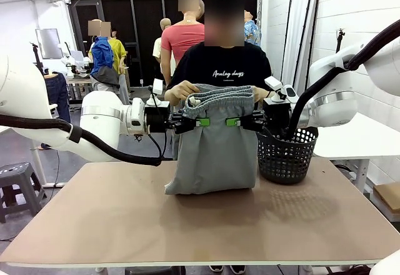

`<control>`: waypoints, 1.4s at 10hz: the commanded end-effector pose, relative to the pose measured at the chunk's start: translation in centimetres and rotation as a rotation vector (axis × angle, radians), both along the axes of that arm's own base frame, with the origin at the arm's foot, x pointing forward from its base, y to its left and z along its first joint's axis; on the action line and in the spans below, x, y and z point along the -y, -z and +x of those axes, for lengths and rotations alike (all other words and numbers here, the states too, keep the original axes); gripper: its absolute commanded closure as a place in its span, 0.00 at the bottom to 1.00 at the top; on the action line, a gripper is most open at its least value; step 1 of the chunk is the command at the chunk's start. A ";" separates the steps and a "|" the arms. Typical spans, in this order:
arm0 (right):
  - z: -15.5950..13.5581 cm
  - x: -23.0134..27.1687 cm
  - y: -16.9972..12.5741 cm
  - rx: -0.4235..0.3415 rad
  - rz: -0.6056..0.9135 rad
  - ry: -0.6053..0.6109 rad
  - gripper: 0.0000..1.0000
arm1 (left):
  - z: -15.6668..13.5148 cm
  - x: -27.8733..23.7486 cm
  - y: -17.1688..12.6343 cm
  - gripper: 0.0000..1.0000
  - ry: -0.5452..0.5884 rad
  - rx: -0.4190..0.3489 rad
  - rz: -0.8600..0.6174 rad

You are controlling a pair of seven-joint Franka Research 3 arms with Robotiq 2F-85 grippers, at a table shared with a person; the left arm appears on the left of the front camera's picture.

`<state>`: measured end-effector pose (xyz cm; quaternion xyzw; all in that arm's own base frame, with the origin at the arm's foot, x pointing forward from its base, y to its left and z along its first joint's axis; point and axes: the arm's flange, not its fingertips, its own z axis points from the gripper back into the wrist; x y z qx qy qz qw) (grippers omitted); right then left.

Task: Fold the training pants.
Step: Release the ends of the Training pants and then grab the overlapped ends.

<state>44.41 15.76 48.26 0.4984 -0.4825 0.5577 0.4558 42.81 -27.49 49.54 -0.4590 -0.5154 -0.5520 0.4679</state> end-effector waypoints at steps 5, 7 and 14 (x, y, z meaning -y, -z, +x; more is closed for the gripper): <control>-0.1 -0.1 0.0 0.007 0.008 -0.007 1.00 | -0.1 0.0 -0.2 1.00 -0.001 -0.001 -0.002; -0.1 -0.1 0.0 0.007 0.008 -0.007 1.00 | -0.1 0.0 -0.2 1.00 -0.001 -0.001 -0.002; -0.1 -0.1 0.0 0.007 0.008 -0.007 1.00 | -0.1 0.0 -0.2 1.00 -0.001 -0.001 -0.002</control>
